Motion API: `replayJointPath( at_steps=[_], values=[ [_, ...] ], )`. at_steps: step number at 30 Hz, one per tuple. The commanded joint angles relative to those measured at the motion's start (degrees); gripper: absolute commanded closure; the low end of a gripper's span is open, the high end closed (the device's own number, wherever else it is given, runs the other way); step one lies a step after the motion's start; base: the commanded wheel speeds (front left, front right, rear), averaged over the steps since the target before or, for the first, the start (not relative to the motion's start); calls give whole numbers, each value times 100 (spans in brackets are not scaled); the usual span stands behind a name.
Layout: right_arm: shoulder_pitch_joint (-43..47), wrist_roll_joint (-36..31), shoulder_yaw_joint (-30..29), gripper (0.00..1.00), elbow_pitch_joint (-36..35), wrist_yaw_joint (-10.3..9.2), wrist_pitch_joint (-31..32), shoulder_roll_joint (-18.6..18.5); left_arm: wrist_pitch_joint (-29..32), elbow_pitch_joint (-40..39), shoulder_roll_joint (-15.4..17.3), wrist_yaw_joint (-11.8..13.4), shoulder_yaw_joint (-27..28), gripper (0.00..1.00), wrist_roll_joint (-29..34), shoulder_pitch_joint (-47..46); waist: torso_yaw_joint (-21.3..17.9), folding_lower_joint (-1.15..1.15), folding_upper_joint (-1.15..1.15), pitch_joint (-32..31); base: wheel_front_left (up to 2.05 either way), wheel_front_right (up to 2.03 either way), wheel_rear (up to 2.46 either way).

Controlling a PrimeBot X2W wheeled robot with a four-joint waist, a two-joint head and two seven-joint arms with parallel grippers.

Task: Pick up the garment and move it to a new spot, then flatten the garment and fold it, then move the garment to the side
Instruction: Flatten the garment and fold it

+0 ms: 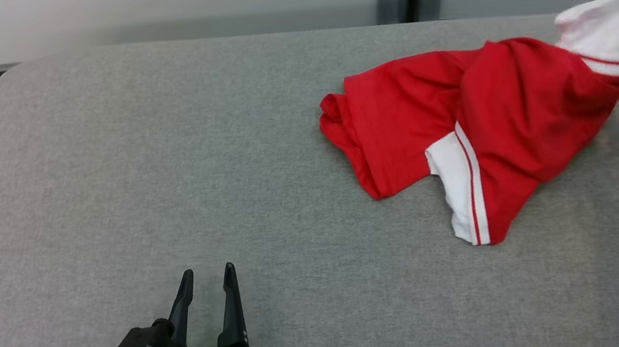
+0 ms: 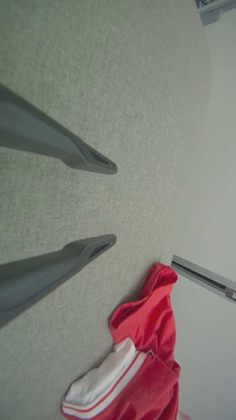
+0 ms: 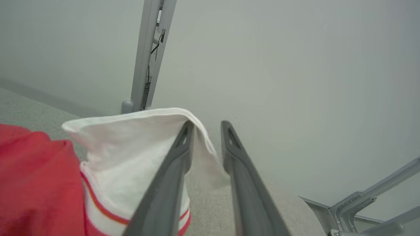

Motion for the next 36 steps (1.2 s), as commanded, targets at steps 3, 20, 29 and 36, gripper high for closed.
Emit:
replayJointPath(
  at_steps=[3, 20, 29, 36],
  values=[
    [-181, -200, -206, 0, 9, -3, -139, 207, -28, 15, -1, -15, -35, 0, -35, -124, 126, 0, 0, 77, 0, 0, 0],
    [1282, 1349, 2134, 0, -384, -3, -396, 1588, -28, 84, -1, -16, 65, 0, -41, 50, -190, 0, 0, -244, 0, 0, 0],
    [1531, 1600, 2608, 0, 484, -3, -335, 1524, -28, 152, -2, -16, 30, 0, -36, 96, -63, 0, 0, -197, 0, 0, 0],
    [1692, 1232, 2101, 100, 1094, -4, -278, 1531, -28, 170, -2, -17, 28, 0, -57, 142, 29, 0, 0, -190, 0, 0, 0]
  ],
)
